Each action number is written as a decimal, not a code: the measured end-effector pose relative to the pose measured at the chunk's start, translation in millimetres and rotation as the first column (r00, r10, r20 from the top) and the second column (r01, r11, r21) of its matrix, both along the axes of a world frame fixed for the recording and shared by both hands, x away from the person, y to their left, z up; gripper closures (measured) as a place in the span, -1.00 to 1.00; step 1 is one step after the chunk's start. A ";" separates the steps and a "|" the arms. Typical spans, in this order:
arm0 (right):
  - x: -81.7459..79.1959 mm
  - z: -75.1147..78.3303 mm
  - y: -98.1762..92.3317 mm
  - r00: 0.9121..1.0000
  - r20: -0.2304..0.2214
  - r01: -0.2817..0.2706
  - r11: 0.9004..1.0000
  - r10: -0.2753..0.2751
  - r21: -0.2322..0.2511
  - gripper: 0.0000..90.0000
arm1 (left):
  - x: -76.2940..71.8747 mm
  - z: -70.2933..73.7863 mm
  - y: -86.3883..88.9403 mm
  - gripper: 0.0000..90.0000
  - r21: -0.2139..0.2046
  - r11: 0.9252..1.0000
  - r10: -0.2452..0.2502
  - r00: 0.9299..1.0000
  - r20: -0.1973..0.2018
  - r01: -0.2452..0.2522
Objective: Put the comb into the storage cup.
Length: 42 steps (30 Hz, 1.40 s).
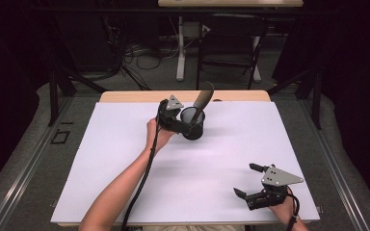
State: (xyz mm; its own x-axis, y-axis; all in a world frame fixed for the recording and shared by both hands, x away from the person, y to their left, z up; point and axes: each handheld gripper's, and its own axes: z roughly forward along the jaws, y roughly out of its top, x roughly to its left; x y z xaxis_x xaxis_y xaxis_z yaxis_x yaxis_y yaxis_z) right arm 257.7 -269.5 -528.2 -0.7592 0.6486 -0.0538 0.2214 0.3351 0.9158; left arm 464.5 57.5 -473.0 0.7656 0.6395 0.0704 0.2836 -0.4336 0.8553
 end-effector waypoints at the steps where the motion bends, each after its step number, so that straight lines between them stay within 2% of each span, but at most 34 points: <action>1: -0.4 0.0 -0.3 1.000 -0.002 0.001 1.000 -0.001 -0.001 -0.97 | -1.3 0.3 1.1 -0.87 0.006 1.000 0.000 1.000 -0.001 0.000; 3: -1.6 -0.1 -0.9 1.000 -0.004 0.004 1.000 -0.004 0.000 -0.97 | -3.5 1.1 4.2 -0.93 0.013 1.000 0.001 1.000 -0.005 -0.001; 13: -8.0 -0.5 -6.3 1.000 -0.007 0.025 1.000 -0.025 0.000 -0.97 | -16.4 4.6 24.6 -0.99 0.032 0.999 0.039 0.999 0.013 -0.039; 33: -2.9 -1.4 -3.7 1.000 -0.010 0.017 1.000 -0.017 0.004 -0.97 | -41.1 -3.5 60.8 -1.00 0.023 0.996 0.089 0.996 0.020 -0.089; 42: -1.9 -1.4 -1.7 1.000 -0.014 0.013 1.000 -0.013 0.000 -0.97 | -57.0 -3.7 74.2 -1.00 0.013 0.995 0.102 0.994 0.040 -0.102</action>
State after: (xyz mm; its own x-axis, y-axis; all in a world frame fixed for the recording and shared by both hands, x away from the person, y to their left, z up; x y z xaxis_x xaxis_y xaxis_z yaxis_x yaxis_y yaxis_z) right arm 255.8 -271.2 -529.6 -0.7511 0.6588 -0.0431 0.2390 0.3321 0.9125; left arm 407.5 131.7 -476.7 0.6927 0.7129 0.1095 0.2931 -0.4169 0.8604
